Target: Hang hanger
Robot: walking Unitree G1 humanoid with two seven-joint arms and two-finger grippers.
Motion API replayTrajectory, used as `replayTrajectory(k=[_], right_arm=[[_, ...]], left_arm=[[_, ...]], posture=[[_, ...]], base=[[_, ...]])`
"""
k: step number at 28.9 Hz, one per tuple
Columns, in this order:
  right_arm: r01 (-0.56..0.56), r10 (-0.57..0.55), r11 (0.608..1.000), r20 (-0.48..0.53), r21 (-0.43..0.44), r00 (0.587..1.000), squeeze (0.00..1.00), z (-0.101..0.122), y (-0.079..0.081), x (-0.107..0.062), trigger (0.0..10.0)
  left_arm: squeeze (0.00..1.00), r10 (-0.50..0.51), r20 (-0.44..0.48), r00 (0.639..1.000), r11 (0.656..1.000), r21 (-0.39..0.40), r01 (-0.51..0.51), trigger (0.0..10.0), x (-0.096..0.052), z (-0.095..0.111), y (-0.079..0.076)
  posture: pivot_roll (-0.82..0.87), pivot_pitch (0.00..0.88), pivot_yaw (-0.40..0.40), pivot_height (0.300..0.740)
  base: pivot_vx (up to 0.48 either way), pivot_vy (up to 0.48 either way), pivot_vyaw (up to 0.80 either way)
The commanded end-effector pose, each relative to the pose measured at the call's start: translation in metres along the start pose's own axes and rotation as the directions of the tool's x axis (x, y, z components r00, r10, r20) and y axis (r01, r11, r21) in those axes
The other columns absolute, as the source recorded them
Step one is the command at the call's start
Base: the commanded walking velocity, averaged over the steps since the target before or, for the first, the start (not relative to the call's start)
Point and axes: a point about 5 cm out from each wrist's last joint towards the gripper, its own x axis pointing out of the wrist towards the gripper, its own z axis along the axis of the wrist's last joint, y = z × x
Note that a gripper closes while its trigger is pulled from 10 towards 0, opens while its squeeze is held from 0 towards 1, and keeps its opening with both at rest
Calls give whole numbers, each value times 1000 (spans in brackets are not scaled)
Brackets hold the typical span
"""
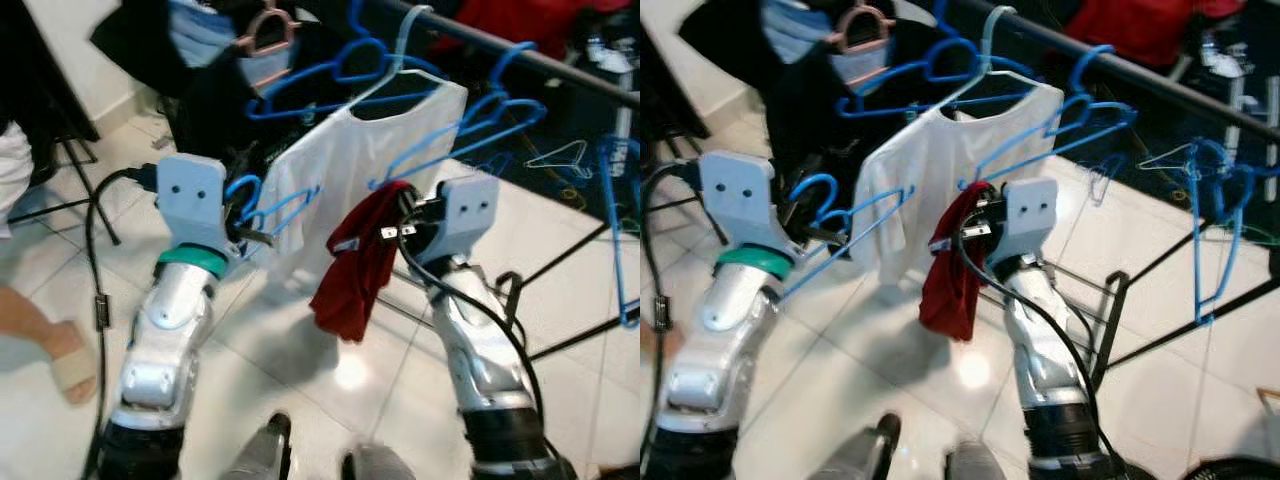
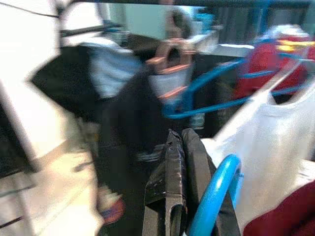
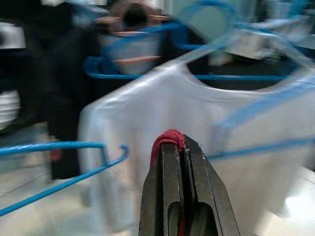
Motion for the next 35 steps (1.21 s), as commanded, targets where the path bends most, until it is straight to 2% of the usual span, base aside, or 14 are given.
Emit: replayTrajectory(k=[1, 14, 20, 26, 35], right_arm=[[3, -3, 1000, 0, -14, 1000, 0, -1, -2, -3, 10000], [-9, 9, 1000, 1, -10, 1000, 0, -2, 1, -1, 10000], [-29, 29, 1000, 20, -3, 999, 0, 2, 5, 3, 10000], [-59, 57, 998, 70, 20, 996, 0, 16, 15, 14, 10000], [-78, 75, 996, 83, 36, 994, 0, 18, 20, 18, 10000]], left_arm=[[0, -7, -23, 1000, 1000, 1, 7, 10000, -2, -4, -3], [0, -5, -44, 999, 1000, 12, 6, 10000, -2, -7, -2], [0, 15, -63, 998, 1000, 28, -14, 10000, -2, -9, -2], [0, 26, -96, 995, 999, 30, -23, 10000, -1, -10, 0], [0, 27, -90, 996, 998, 58, -22, 10000, -1, -10, 1]], posture=[[-23, 103, -23, 733], [-19, 105, -20, 733], [-19, 105, -20, 733], [-9, 104, -13, 733], [0, 101, -11, 733]], base=[[0, 0, 775], [0, 0, 770], [0, 0, 764], [0, 0, 763], [0, 0, 763]])
